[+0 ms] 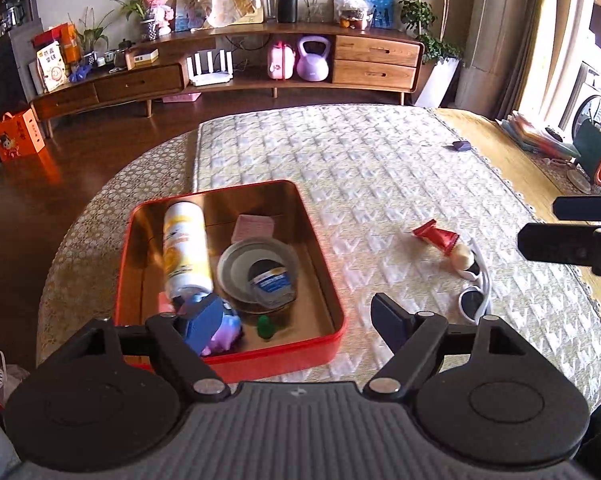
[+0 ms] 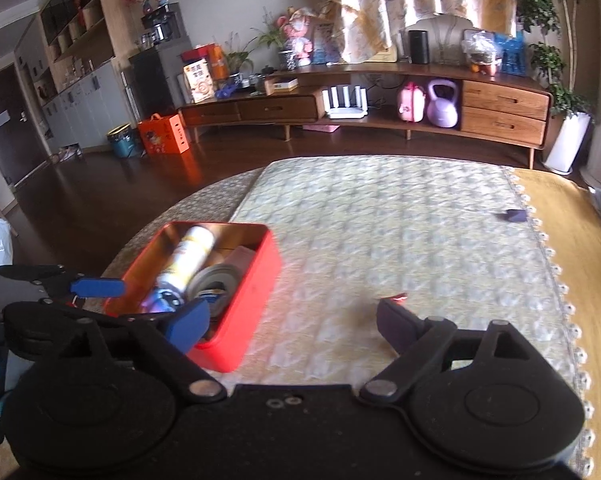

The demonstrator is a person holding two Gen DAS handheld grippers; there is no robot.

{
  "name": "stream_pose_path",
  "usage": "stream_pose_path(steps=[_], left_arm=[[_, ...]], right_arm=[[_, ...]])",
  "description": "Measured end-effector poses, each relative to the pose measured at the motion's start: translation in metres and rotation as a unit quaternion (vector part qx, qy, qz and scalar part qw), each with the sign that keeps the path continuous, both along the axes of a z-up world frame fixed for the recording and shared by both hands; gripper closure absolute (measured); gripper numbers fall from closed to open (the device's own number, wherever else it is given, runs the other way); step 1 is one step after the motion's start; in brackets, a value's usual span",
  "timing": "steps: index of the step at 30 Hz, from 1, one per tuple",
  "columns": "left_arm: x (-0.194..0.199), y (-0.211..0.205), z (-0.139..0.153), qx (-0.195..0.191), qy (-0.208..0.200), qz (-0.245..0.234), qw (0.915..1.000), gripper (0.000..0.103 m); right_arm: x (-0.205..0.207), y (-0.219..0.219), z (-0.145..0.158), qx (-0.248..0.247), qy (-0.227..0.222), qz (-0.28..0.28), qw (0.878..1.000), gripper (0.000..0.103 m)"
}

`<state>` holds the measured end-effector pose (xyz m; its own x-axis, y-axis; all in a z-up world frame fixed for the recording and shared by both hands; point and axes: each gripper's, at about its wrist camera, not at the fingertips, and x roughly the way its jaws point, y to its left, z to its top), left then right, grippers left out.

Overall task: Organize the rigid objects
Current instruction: 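Withdraw both tools from the box toward the red packet and purple block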

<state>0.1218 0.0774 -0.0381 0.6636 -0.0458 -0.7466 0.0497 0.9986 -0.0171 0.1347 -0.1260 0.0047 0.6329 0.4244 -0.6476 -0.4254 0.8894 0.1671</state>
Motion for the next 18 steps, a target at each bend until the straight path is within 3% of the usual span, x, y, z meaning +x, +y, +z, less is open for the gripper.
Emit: stream_pose_path(steps=[3, 18], left_arm=[[0.003, -0.012, 0.001, 0.000, -0.002, -0.004, 1.0000, 0.021], [0.055, -0.078, -0.003, -0.012, 0.010, -0.021, 0.9997, 0.019]], right_arm=[[0.000, -0.022, 0.000, -0.005, -0.007, -0.015, 1.000, 0.000], [0.033, -0.117, -0.006, -0.051, 0.001, -0.073, 0.996, 0.000]])
